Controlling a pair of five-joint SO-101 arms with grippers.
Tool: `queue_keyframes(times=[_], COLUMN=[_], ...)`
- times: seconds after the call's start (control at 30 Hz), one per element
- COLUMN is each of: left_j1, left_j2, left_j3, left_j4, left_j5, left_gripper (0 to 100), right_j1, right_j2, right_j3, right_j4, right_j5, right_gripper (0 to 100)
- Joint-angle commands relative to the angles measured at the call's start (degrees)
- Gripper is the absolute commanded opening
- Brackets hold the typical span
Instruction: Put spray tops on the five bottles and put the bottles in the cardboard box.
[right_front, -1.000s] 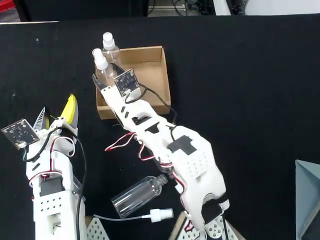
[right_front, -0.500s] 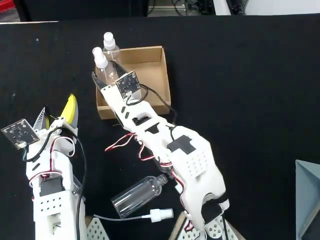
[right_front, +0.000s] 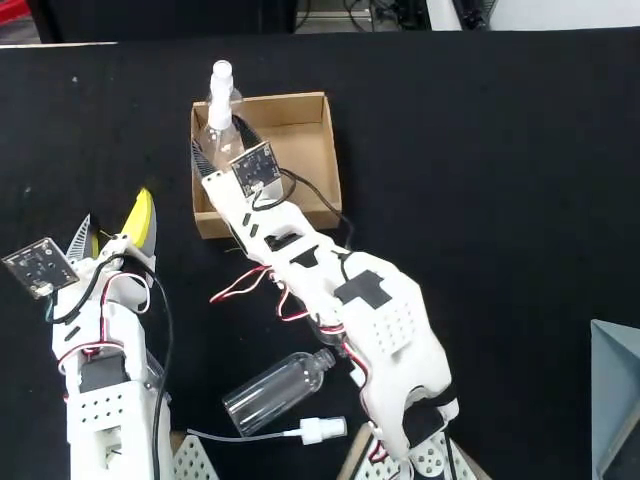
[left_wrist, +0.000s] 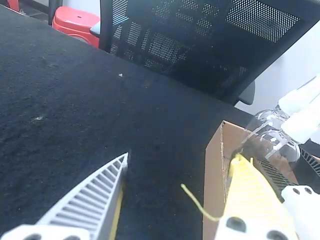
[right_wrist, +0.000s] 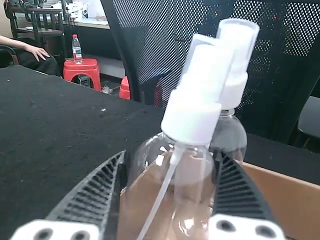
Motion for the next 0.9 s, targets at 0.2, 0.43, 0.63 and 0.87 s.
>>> queue_keyframes(times=[0.2, 0.43, 0.63, 0.87], left_j1=[0.31, 0.31, 0.31, 0.22], left_j2=[-0.79, -0.79, -0.79, -0.79], left_j3=[0.66, 0.66, 0.66, 0.66], left_j4=[0.35, 0.35, 0.35, 0.35], left_j5=[-0.35, -0.35, -0.35, -0.35], left_gripper=[30, 30, 30, 30], right_j1=[0.35, -0.88, -0.88, -0.88], right_j2=[-2.07, -3.65, -3.38, -3.65], right_j3=[1.27, 3.82, 3.82, 4.18], right_j4=[0.70, 0.79, 0.79, 0.97], right_j5=[-0.09, 0.09, 2.37, 2.37], right_gripper=[20.5, 20.5, 20.6, 20.6])
